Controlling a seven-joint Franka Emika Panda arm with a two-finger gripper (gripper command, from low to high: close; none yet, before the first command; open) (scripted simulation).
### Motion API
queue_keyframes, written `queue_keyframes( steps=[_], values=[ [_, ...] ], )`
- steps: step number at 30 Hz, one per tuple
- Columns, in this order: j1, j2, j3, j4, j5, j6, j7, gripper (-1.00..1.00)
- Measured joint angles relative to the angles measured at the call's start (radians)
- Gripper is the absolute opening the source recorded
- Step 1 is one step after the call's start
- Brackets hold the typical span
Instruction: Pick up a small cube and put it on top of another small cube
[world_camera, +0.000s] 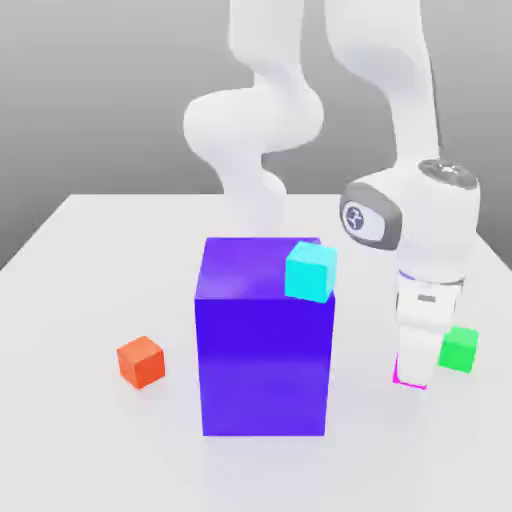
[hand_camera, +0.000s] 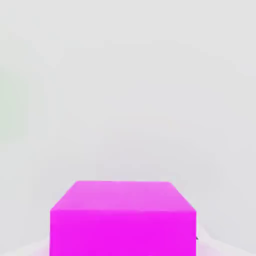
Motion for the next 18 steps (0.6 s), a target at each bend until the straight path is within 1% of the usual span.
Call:
queue_keyframes(
  steps=[3, 6, 9, 11, 15, 16, 18],
  values=[
    [0.069, -0.059, 0.048, 0.010, 0.029, -0.069, -0.018, -1.00],
    [0.162, -0.106, 0.073, 0.028, 0.052, -0.133, -0.032, -1.00],
    [0.225, -0.138, 0.103, 0.045, 0.066, -0.181, -0.040, -1.00],
    [0.232, -0.092, 0.103, 0.051, 0.046, -0.143, -0.025, -1.00],
    [0.242, 0.046, 0.071, 0.059, -0.044, -0.016, 0.040, -1.00],
    [0.245, 0.064, 0.065, 0.060, -0.057, 0.001, 0.048, 1.00],
    [0.245, 0.064, 0.065, 0.060, -0.057, 0.001, 0.048, 1.00]
  ],
)
